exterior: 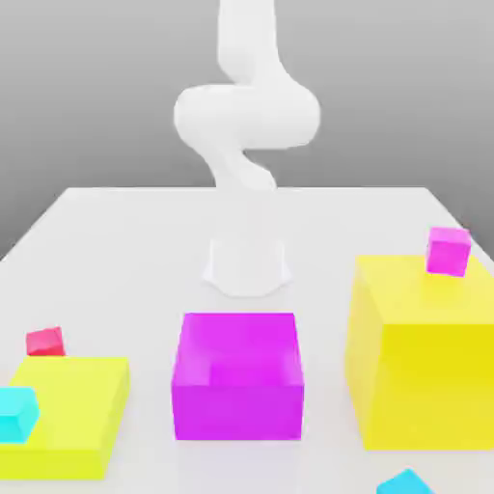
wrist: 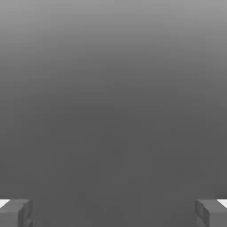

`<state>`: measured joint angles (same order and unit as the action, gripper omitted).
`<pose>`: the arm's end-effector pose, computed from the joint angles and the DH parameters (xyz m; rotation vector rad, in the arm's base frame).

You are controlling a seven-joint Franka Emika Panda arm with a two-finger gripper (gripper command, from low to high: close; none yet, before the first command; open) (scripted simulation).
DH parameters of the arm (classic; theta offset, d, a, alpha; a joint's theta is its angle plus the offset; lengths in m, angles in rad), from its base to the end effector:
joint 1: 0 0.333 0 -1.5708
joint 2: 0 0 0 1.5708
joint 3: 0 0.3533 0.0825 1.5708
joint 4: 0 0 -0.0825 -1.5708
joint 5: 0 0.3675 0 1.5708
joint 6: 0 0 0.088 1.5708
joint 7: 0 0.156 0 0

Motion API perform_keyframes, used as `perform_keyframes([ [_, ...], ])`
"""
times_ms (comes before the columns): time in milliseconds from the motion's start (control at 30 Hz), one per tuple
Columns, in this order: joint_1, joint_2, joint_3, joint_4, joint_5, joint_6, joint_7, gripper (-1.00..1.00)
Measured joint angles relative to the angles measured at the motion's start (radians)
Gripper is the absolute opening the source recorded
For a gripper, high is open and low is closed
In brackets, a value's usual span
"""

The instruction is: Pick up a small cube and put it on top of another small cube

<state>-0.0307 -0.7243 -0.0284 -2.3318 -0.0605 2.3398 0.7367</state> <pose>0.3668 -0.0284 0.6640 -2.5542 1.0357 -1.0141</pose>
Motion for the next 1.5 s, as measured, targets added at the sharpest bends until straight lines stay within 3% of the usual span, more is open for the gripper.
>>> perform_keyframes([
  [333,-0.109,0.299,-0.193,-0.125,-0.182,0.152,-0.303,0.00],
  [600,-0.168,0.534,-0.401,-0.228,-0.180,0.287,-0.644,0.00],
  [700,-0.201,0.630,-0.458,-0.269,-0.112,0.344,-0.821,0.00],
  [833,-0.291,0.763,-0.477,-0.323,0.070,0.416,-1.122,0.00],
  [1000,-0.442,0.938,-0.326,-0.332,0.331,0.519,-1.417,0.00],
  [1100,-0.544,1.044,-0.204,-0.308,0.428,0.600,-1.496,0.00],
  [1133,-0.564,1.065,-0.180,-0.303,0.445,0.617,-1.510,-1.00],
  [1367,-0.564,1.064,-0.180,-0.304,0.445,0.613,-1.510,-1.00],
  [1500,-0.491,0.940,-0.283,-0.334,0.312,0.522,-1.408,-1.00],
])
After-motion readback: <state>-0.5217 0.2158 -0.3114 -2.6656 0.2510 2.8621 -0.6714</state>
